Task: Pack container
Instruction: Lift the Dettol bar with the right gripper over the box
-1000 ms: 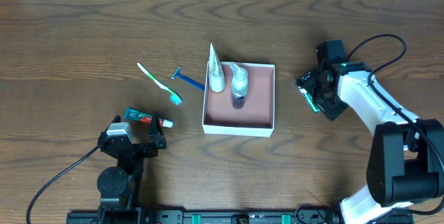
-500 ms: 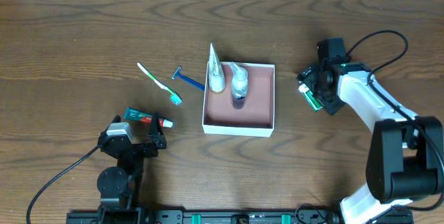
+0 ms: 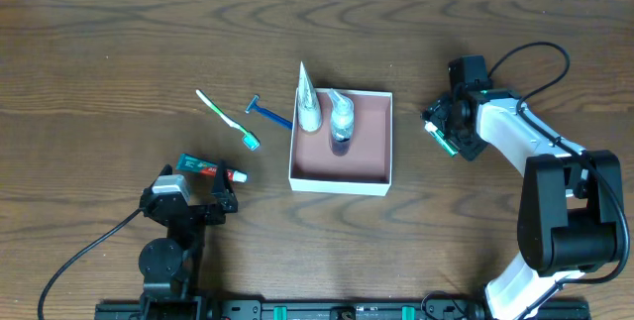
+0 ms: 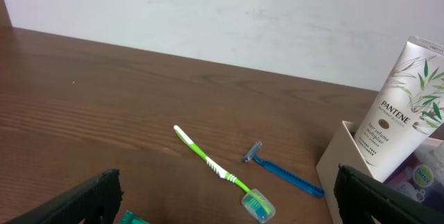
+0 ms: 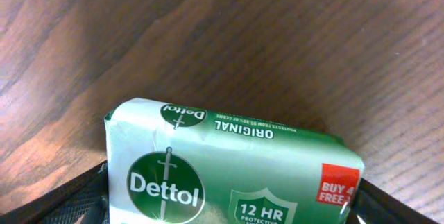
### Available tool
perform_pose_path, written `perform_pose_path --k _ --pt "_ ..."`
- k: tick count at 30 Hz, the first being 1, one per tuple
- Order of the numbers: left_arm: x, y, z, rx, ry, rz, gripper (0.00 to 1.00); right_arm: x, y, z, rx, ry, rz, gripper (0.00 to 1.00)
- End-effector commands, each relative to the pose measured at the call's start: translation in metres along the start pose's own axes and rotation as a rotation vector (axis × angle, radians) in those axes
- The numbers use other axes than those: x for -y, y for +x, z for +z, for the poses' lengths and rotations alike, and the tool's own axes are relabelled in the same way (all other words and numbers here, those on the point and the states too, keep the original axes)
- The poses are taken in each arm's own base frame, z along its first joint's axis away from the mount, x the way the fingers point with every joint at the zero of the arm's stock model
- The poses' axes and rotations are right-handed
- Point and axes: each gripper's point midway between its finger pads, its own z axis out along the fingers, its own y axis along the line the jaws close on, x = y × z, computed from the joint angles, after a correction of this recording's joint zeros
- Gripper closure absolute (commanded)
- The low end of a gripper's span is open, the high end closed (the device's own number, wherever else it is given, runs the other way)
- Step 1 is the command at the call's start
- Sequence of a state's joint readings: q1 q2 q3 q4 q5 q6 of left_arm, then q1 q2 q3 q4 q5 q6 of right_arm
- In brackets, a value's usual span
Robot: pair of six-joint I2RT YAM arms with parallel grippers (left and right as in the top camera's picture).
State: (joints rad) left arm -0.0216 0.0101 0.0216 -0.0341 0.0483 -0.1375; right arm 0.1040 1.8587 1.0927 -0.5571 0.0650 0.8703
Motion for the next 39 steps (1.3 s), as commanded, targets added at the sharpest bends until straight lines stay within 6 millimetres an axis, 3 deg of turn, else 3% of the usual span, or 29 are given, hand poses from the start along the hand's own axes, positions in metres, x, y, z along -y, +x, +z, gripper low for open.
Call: perform_pose_path --k 1,5,9,14,21,31,39 --pt "-0.008 0.015 0.001 -0.043 -0.033 0.002 0.02 0.008 0.013 0.017 -0.068 0.021 -0.125 0.17" --pt "-0.008 0.015 0.001 -0.043 -0.033 0.002 0.02 -0.001 0.009 0.013 -0.065 -0.012 -0.221 0.15" --pt "-0.008 0.015 0.001 -0.043 -0.033 0.002 0.02 -0.023 0.002 -0.001 -0.066 -0.089 -0.299 0.13" --pt "-0.008 0.015 0.001 -0.043 -0.033 0.002 0.02 -0.066 -0.006 -0.037 -0.082 -0.259 -0.42 0.12" --pt "-0.008 0.015 0.001 -0.043 -0.033 0.002 0.02 -0.108 -0.011 -0.091 -0.094 -0.478 -0.517 0.1" --pt "-0.008 0.015 0.001 -0.043 -0.033 0.002 0.02 -0.133 0.004 -0.138 -0.156 -0.714 -0.58 0.1" --pt "-0.007 0.015 0.001 -0.044 -0.032 0.002 0.02 -0.142 0.025 -0.158 -0.225 -0.829 -0.631 0.11"
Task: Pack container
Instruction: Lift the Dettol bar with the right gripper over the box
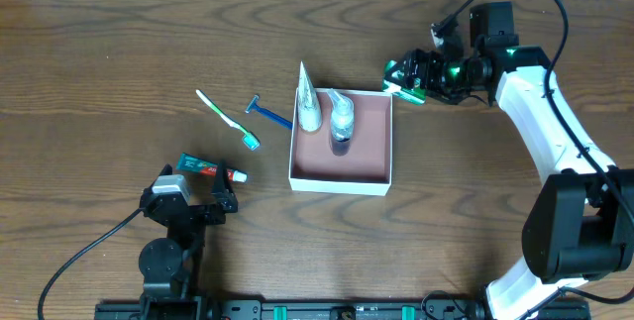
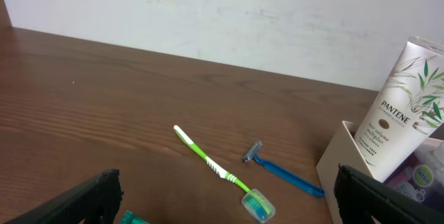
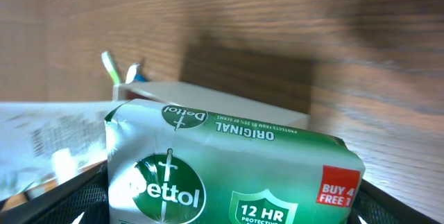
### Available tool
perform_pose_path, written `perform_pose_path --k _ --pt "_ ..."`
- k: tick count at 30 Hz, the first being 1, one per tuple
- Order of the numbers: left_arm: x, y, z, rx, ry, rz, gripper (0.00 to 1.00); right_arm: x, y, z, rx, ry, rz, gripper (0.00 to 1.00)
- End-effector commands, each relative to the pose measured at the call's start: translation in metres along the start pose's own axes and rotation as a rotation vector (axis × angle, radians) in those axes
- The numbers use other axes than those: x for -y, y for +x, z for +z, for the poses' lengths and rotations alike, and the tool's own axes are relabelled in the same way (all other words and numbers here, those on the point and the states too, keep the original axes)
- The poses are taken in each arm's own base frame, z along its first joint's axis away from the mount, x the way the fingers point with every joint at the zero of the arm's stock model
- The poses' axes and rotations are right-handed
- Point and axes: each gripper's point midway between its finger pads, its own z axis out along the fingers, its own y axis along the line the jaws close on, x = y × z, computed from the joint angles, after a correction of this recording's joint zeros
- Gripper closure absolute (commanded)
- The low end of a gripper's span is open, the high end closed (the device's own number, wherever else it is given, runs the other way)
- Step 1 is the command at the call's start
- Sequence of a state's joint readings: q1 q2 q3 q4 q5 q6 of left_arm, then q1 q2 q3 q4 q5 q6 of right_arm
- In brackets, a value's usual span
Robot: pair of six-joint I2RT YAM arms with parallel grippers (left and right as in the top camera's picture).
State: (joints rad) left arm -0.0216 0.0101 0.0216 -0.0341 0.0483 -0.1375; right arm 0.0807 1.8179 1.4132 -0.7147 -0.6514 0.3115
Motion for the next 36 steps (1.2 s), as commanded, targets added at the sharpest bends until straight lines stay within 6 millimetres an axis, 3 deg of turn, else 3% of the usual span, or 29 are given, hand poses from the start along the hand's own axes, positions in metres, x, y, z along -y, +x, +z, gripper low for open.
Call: perform_pose_path --k 1,16,25,31,36 --pt "-0.008 0.015 0.001 -0.043 -0.033 0.002 0.02 -0.034 0.001 -0.013 -0.001 -0.109 -0.081 0.11" --pt "-0.008 0.015 0.001 -0.043 -0.033 0.002 0.02 -0.053 0.049 0.018 -0.141 -0.006 -0.142 0.12" --pt "-0.008 0.015 0.001 -0.043 -0.033 0.002 0.02 -0.04 0.053 0.025 -0.132 0.128 -0.146 0.12" --pt "-0.008 0.015 0.001 -0.043 -0.033 0.002 0.02 -0.03 0.047 0.026 -0.102 0.181 -0.148 0.11" --pt "-0.008 0.015 0.001 -0.043 -0.033 0.002 0.02 -0.033 0.038 0.029 -0.064 0.17 -0.172 0.1"
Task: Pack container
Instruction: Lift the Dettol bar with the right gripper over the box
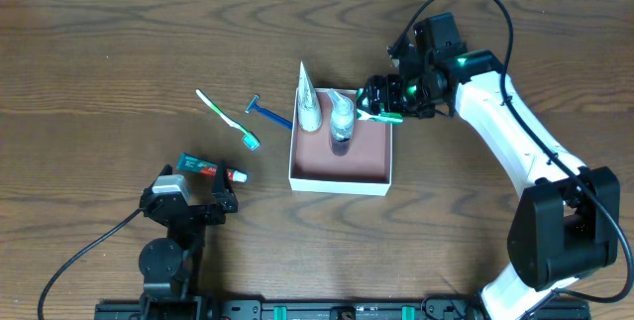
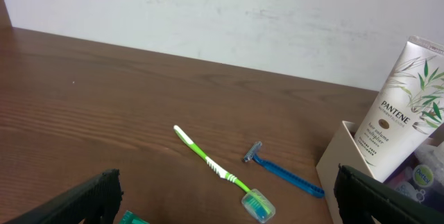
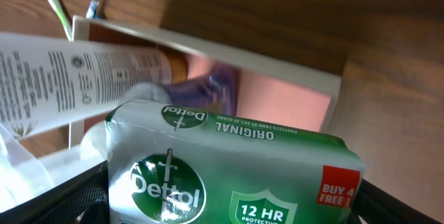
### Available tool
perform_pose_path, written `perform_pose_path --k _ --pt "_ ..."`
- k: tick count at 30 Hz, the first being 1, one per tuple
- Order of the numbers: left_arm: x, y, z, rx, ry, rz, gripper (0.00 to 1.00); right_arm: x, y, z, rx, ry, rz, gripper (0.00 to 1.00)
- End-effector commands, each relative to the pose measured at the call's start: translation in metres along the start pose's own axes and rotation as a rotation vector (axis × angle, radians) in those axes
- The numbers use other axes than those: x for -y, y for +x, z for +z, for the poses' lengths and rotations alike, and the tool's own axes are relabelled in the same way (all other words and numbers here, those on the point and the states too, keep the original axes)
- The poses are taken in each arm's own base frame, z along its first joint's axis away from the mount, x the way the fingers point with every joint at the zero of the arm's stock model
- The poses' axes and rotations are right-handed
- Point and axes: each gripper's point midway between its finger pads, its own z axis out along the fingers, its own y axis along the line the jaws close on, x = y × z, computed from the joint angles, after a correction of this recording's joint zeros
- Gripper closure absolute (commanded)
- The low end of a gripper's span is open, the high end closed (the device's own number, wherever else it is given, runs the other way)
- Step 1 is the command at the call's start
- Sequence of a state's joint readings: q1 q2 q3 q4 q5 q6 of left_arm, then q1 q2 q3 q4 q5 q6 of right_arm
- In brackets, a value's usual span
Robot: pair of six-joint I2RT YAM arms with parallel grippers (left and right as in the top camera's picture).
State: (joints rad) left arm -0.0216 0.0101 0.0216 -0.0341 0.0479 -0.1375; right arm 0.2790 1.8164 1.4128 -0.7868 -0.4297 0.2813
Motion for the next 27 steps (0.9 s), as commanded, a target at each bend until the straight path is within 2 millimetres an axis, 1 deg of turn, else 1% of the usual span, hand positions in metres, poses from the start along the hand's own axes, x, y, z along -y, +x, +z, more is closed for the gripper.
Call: perform_pose_path --k 1,5,11,15,20,27 --pt "-0.008 0.015 0.001 -0.043 -0.033 0.002 0.02 -0.011 -0.009 -0.01 0.052 -0.008 -0.023 0.1" --pt "-0.007 0.015 0.001 -0.044 -0.032 0.002 0.02 -0.015 -0.011 -0.01 0.063 -0.019 -0.024 0.1" --pt "-0.007 0.015 0.001 -0.044 -0.032 0.002 0.02 -0.026 -0.008 -0.005 0.057 -0.029 -0.053 0.09" --pt "-0.007 0.015 0.001 -0.044 -0.032 0.002 0.02 -0.033 -0.007 0.003 0.053 -0.037 -0.071 0.09" --pt "-0.007 0.015 0.001 -0.044 -0.032 0.002 0.02 -0.028 -0.004 0.015 0.026 -0.03 -0.051 0.09" --pt "-0.007 0.015 0.001 -0.044 -0.032 0.002 0.02 -0.027 -0.006 0.015 0.032 -0.03 -0.049 0.07"
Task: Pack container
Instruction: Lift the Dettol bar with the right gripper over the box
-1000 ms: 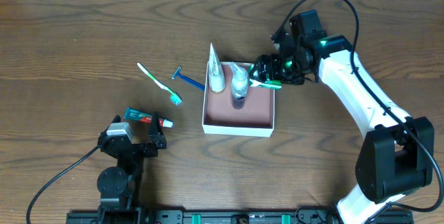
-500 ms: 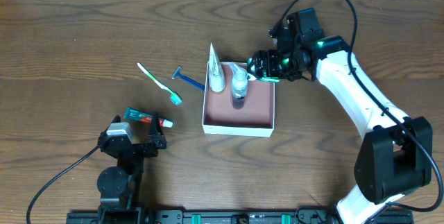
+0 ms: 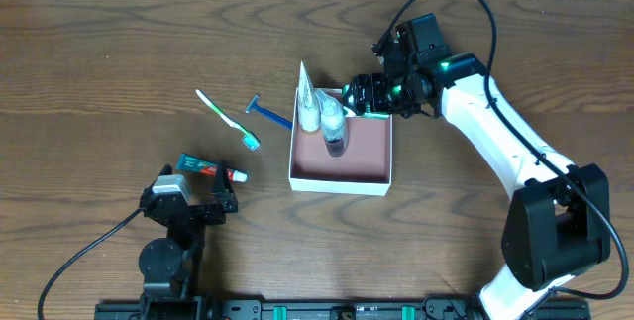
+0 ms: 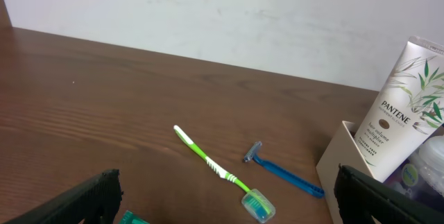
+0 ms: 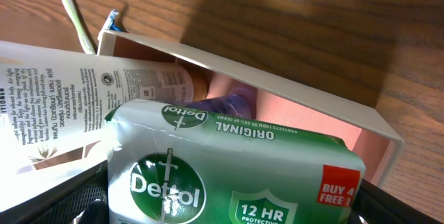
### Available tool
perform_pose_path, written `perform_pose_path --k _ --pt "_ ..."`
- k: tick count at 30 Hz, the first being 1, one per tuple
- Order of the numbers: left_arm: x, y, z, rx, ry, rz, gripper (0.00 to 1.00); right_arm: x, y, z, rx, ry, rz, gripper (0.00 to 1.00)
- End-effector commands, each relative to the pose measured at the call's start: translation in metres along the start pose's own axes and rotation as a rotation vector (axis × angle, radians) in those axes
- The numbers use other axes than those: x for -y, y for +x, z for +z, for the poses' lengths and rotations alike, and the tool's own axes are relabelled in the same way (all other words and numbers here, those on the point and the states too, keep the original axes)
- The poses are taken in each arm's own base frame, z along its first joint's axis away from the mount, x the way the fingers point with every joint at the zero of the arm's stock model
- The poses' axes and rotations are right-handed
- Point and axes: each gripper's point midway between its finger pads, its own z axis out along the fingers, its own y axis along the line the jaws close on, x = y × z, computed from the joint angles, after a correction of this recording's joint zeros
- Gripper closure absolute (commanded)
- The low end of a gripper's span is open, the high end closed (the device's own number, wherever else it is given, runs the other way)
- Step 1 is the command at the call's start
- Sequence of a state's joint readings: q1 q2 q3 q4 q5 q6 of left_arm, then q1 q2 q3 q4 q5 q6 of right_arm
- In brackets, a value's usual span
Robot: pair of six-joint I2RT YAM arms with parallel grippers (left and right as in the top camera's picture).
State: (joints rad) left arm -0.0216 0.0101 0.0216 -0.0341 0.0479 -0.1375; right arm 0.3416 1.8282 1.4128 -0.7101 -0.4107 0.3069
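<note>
A white box with a pink floor point(image 3: 365, 155) stands mid-table; in it lean a white Pantene tube point(image 3: 306, 102) point(image 4: 406, 109) point(image 5: 76, 92) and a clear bottle with a purple base point(image 3: 333, 127). My right gripper point(image 3: 369, 100) is shut on a green Dettol soap bar point(image 5: 229, 172) and hovers over the box's far right corner point(image 5: 374, 130). Left of the box lie a green toothbrush point(image 3: 227, 119) point(image 4: 218, 168), a blue razor point(image 3: 267, 114) point(image 4: 284, 175) and a toothpaste tube point(image 3: 208, 169). My left gripper point(image 4: 225, 213) rests open near the toothpaste.
The right arm point(image 3: 505, 142) reaches in from the lower right, its black cable point(image 3: 466, 3) looping over the far table. The left arm's base point(image 3: 163, 261) sits at the front edge. A white wall point(image 4: 208, 16) backs the table in the left wrist view.
My right gripper with the soap bar has shifted a little left and farther over the box, beside the bottle, which now stands slightly left of where it was. The left arm is unchanged.
My right gripper was shut on the soap bar low over the table right of the box. It then held the bar raised beyond the box's far right corner, then at the box's right rim, and now over the box interior. The left gripper stayed open and still.
</note>
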Motion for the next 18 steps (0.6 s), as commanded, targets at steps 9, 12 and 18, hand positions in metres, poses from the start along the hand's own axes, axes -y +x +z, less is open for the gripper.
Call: perform_pose_path --k 9,12,18 --pt "-0.0075 0.0152 0.0009 -0.044 -0.032 0.002 0.02 0.0007 -0.0042 0.0002 0.008 -0.011 0.014 0.01" --pt "-0.0075 0.0152 0.0009 -0.044 -0.032 0.002 0.02 0.0008 -0.0044 0.0001 0.009 -0.011 0.014 0.01" --pt "-0.0074 0.0152 0.0009 -0.044 -0.032 0.002 0.02 0.0016 -0.0087 -0.002 0.022 -0.017 0.014 0.01"
